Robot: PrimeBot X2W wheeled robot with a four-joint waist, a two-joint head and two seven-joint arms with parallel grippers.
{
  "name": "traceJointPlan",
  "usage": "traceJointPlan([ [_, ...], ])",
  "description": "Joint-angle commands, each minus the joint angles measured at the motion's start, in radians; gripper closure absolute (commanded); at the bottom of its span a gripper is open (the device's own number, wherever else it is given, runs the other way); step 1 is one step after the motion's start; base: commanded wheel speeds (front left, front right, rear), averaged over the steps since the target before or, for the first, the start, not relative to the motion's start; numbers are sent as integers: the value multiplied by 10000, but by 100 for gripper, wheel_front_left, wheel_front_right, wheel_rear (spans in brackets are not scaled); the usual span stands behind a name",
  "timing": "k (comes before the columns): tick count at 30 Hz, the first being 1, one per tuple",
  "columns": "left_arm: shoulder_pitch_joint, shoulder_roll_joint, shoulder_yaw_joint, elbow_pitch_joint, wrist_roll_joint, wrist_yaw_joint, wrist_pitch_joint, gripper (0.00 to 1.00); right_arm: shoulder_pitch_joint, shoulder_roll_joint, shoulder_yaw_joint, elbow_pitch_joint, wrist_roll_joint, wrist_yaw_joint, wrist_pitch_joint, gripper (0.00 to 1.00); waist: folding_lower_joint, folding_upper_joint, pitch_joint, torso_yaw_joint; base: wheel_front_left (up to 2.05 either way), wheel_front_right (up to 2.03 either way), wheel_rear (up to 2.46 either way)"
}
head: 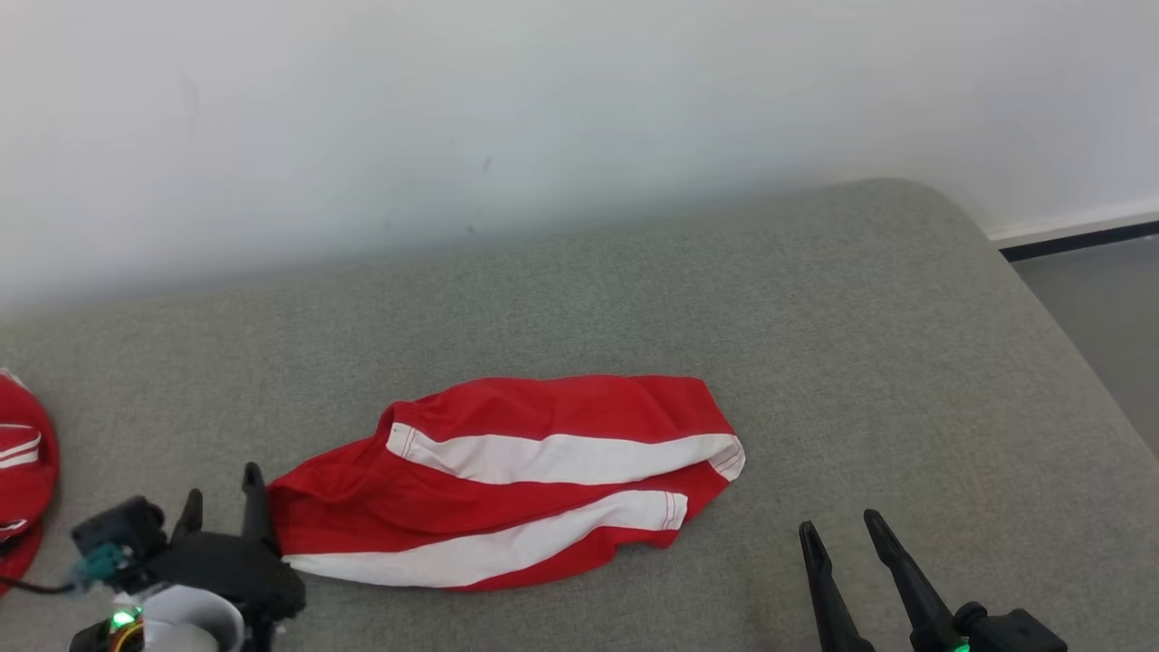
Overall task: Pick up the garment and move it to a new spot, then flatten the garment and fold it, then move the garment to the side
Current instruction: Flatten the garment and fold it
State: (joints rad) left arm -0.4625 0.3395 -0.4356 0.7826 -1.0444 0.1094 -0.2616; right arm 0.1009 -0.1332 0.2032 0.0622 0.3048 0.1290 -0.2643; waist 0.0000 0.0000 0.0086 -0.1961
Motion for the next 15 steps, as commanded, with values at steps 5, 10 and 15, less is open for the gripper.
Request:
traceJointPlan([
  [5, 1396, -401, 220, -2495, 2451, 697, -26, 0, 89, -84, 48, -24, -28, 35, -11, 0, 0, 0, -97, 57, 0, 0, 0],
  [10, 1205, -489, -552, -3031, 3325, 751, 217, 0, -59, -72, 189, -3, 0, 35, -13, 0, 0, 0, -12, -81, 0, 0, 0],
  [15, 283, -503, -1230, -2621, 3889, 945, 1236, 0, -249, 5, 316, -15, 47, 35, -13, 0, 0, 0, 255, -388, 0, 0, 0],
])
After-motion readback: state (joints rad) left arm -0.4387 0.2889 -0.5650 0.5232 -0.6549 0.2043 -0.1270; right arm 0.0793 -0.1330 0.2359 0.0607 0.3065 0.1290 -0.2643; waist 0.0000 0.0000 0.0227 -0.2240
